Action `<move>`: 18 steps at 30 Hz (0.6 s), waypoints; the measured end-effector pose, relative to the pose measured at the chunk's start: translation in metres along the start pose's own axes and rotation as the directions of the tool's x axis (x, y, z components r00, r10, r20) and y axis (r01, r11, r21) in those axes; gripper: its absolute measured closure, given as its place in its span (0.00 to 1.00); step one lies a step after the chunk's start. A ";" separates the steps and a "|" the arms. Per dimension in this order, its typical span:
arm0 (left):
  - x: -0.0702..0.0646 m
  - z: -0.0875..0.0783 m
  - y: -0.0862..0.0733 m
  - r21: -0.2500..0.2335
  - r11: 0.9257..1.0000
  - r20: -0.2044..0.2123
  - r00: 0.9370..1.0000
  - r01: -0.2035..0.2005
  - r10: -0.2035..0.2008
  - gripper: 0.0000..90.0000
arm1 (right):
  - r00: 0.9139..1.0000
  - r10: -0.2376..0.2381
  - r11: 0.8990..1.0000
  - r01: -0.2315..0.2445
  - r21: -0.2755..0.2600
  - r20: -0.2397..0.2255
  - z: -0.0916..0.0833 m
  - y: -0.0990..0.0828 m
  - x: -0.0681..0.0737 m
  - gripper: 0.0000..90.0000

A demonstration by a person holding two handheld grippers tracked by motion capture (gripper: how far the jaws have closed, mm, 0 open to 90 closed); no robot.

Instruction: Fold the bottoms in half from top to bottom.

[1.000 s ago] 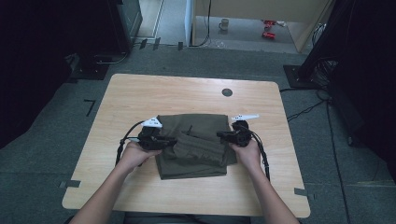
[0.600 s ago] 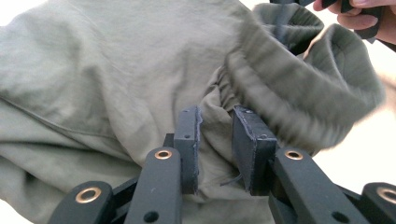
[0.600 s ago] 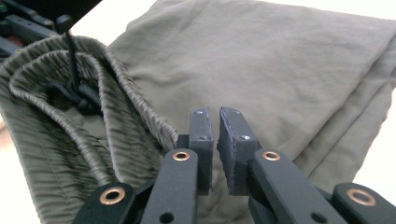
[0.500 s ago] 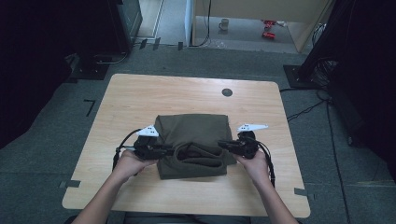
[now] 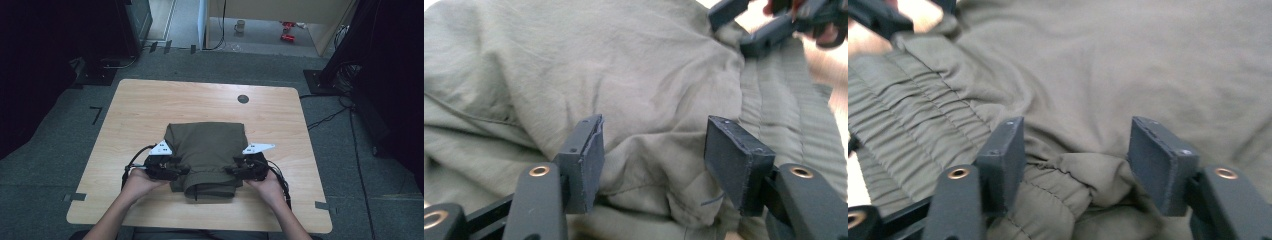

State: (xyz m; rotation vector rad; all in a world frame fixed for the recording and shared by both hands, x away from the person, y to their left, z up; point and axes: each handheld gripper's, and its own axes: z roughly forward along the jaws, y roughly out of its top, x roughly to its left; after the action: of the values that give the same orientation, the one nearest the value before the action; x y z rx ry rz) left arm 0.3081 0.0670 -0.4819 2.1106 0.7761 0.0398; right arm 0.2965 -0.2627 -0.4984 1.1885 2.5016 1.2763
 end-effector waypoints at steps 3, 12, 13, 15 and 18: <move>0.001 0.006 -0.002 0.037 0.999 -0.018 1.000 -0.016 0.017 0.43 | 0.997 -0.055 0.997 0.052 0.048 0.051 0.007 0.000 0.007 0.38; 0.007 0.012 -0.013 0.087 0.996 -0.019 1.000 -0.008 0.010 0.41 | 0.999 -0.017 0.999 0.015 0.048 0.050 0.011 -0.012 0.010 0.35; 0.007 0.012 -0.013 0.093 0.996 -0.024 1.000 -0.014 0.016 0.41 | 0.999 -0.024 0.999 0.022 0.046 0.048 0.010 -0.013 0.010 0.35; 0.005 0.012 -0.016 0.114 0.992 -0.048 0.997 -0.047 0.053 0.41 | 0.998 -0.038 0.998 0.036 0.045 0.050 0.009 -0.015 0.011 0.35; 0.005 0.013 -0.020 0.097 0.994 -0.057 0.996 -0.059 0.065 0.42 | 0.998 -0.044 0.998 0.042 0.042 0.046 0.007 -0.017 0.012 0.37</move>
State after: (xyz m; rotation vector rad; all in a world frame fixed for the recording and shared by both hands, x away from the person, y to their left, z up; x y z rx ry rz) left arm 0.3053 0.0692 -0.5058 2.2329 0.7613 0.1015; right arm 0.2808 -0.2560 -0.5125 1.1529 2.5172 1.1788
